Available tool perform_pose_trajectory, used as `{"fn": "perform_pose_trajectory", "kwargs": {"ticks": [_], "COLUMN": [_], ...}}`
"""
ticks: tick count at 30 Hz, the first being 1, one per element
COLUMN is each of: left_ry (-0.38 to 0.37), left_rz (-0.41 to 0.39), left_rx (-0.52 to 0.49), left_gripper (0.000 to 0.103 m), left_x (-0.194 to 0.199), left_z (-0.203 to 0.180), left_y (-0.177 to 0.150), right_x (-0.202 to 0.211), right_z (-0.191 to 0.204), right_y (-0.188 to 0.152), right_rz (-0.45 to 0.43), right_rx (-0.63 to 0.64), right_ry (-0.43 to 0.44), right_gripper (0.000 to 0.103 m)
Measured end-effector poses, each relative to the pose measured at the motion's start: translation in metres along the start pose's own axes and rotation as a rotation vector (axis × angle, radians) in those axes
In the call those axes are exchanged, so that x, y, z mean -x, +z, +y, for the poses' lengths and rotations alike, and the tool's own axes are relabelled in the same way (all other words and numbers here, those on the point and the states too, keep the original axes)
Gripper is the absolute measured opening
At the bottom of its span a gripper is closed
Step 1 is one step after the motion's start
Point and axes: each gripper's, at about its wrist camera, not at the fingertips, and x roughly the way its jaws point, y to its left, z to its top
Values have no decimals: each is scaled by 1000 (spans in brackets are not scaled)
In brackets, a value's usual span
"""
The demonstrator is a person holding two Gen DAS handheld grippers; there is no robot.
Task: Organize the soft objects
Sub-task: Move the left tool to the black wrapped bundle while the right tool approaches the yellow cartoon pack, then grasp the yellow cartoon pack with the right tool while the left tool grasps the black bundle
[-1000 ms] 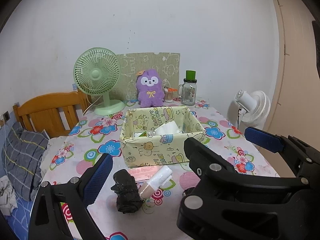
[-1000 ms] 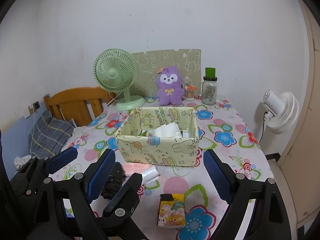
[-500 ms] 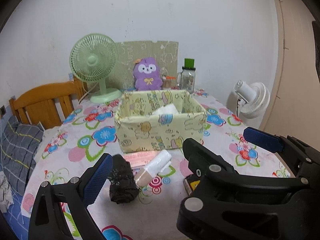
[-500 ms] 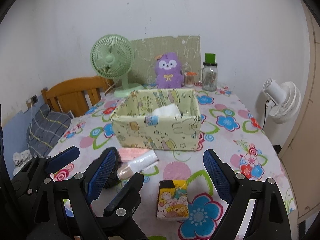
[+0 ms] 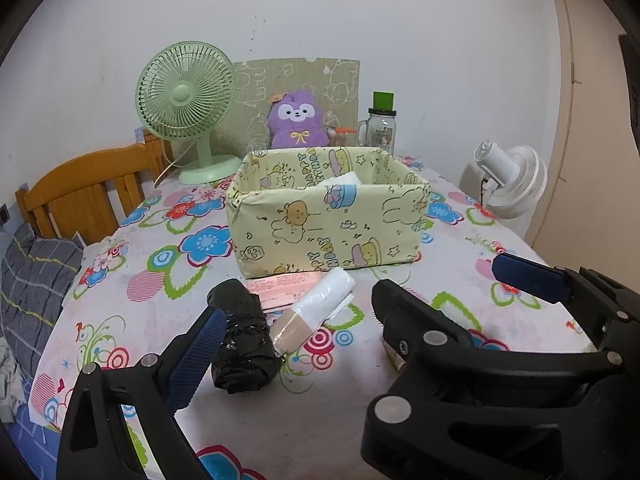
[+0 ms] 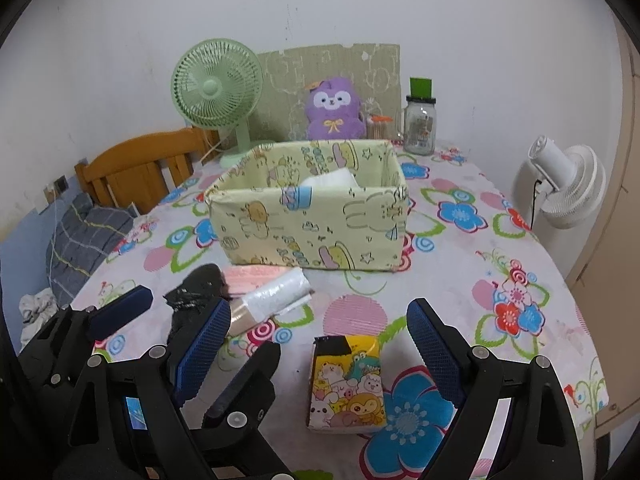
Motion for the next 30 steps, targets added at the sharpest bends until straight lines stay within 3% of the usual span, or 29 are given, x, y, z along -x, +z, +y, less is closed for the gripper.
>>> {"fn": "perform_pose_trajectory", "kwargs": {"ticks": [15, 23, 30], "left_ry": [1, 12, 21], "left_rz": [79, 120, 125], "left_rx": [-8, -11, -45], "left_gripper": [99, 90, 90], "left_x": [-32, -42, -46], "left_z": [2, 5, 1], "left_y": [-21, -29, -32], "right_x": [-30, -47, -56], "right_z": [-8, -11, -12], "right_y": [-17, -23, -25], "right_rz": [77, 128, 157], "right_rx": [15, -7, -12], "right_ry": [-32, -47, -51], "right_gripper": [91, 91, 83]}}
